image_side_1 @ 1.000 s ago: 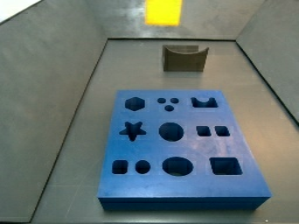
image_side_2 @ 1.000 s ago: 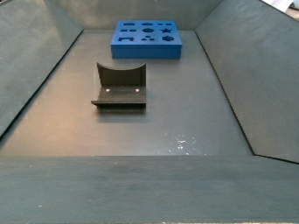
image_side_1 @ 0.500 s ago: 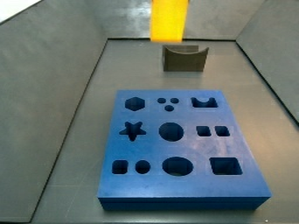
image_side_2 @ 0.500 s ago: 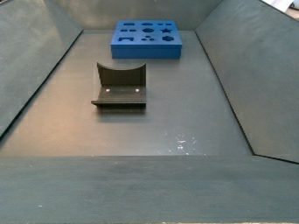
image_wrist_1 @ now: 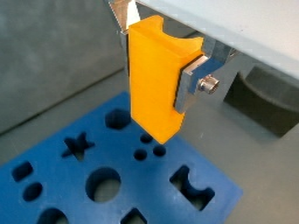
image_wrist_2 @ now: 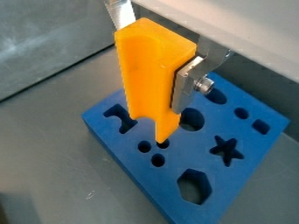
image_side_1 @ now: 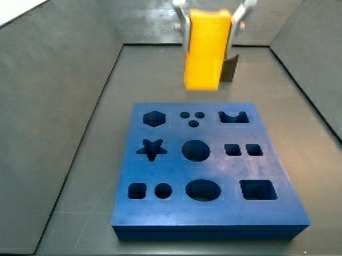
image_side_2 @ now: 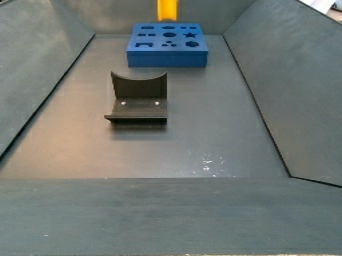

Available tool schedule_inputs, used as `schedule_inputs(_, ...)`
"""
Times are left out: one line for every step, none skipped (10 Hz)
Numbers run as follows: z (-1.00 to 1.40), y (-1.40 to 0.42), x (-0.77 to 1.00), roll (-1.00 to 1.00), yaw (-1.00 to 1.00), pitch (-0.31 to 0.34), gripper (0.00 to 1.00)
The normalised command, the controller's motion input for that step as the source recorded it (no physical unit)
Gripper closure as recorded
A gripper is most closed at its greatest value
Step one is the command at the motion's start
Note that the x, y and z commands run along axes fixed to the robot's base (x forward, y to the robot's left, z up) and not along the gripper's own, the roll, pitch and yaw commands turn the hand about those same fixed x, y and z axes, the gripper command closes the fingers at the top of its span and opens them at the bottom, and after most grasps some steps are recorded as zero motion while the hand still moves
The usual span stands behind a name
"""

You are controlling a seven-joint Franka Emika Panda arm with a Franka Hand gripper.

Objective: Pick up the arch object. Move up. Rotate the arch object. Move to above the board. Insert the arch object.
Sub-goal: Insert the arch object.

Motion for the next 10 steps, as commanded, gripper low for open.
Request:
schedule_inputs(-0.35, 0.0, 1.0, 0.04, 0.0, -0.016, 1.0)
schedule_inputs(-0.32, 0.0, 1.0, 0.05, 0.0, -0.019, 1.0)
schedule_inputs(-0.3, 0.0, 1.0, 0.04, 0.0, -0.023, 1.0)
schedule_inputs(-0.23, -0.02, 1.0, 0.04, 0.0, -0.019, 1.0)
schedule_inputs(-0.03, -0.15, 1.0, 0.07, 0.0, 0.0, 1.0)
schedule_inputs(-0.02, -0.19, 1.0, 0.02, 0.0, 0.0, 1.0)
schedule_inputs(-0.13, -0.13, 1.0, -0.07, 0.0, -0.026, 1.0)
schedule_inputs(-0.17, -0.09, 1.0, -0.11, 0.0, -0.034, 1.0)
schedule_inputs(-0.17, -0.07, 1.0, -0.12, 0.0, -0.01, 1.0)
schedule_inputs(0.0, 0.0, 1.0, 0.11, 0.0, 0.043, 1.0)
